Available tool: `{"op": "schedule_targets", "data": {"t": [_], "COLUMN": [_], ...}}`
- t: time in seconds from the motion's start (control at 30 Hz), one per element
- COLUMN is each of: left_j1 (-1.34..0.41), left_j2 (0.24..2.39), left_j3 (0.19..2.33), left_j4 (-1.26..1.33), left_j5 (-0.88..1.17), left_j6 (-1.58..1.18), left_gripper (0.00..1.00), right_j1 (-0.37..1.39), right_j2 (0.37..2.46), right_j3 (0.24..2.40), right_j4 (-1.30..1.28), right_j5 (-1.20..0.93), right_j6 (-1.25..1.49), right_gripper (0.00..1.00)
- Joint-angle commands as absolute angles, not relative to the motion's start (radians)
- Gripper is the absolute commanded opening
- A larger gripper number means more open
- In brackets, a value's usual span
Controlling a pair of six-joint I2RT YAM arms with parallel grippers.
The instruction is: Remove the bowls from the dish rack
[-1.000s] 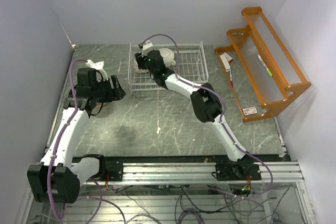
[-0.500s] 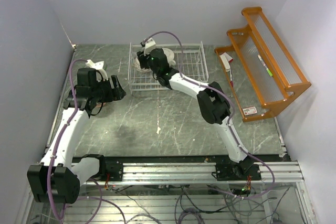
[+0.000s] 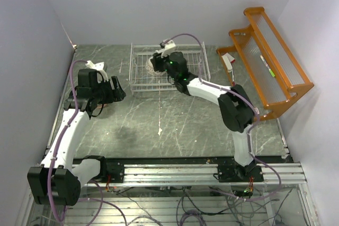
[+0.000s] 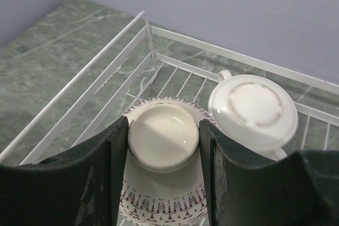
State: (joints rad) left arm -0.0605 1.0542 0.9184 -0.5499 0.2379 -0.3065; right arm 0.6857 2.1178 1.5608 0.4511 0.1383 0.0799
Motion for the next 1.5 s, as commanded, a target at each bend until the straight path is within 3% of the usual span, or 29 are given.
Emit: {"op": "schedule_targets", "data": {"t": [0.0, 0.43, 0.63, 0.83, 0.97, 1.17, 1.47], "left_j1": [-0.051, -0.052, -0.051, -0.052, -0.052, -0.054, -0.097], "left_j2": [1.037, 1.039, 1.0, 0.932, 0.875, 0.803, 0.739], "left_j3": [0.91, 0.913, 0.895, 0.838, 0.73, 0.572, 0.432], "left_j4": [-0.553, -0.558, -0.523, -0.355, -0.11, 0.182, 0.425], "left_j5": [0.227, 0.215, 0.229, 0.392, 0.538, 0.595, 0.579], "left_j6": [-0.303, -0.309, -0.386, -0.536, -0.706, -0.888, -1.065], "left_gripper": [0.81, 0.81, 0.8, 0.8, 0.82, 0.84, 0.87], "right_j1": [0.641, 0.412, 0.396, 0.397, 0.399, 0.434, 0.574], "right_j2": [1.925, 1.595, 1.479, 1.389, 1.42, 1.575, 1.627], "right_j3": [1.413, 0.906, 0.7, 0.528, 0.41, 0.343, 0.379], "right_j4": [0.677, 1.027, 1.17, 1.31, 1.502, 1.805, 1.819], "right_j5": [0.07, -0.255, -0.287, -0.299, -0.29, -0.285, -0.235], "right_j6": [0.189, 0.634, 0.707, 0.81, 0.921, 1.024, 0.987], "right_gripper": [0.0, 0.0, 0.0, 0.0, 0.0, 0.0, 0.0]}}
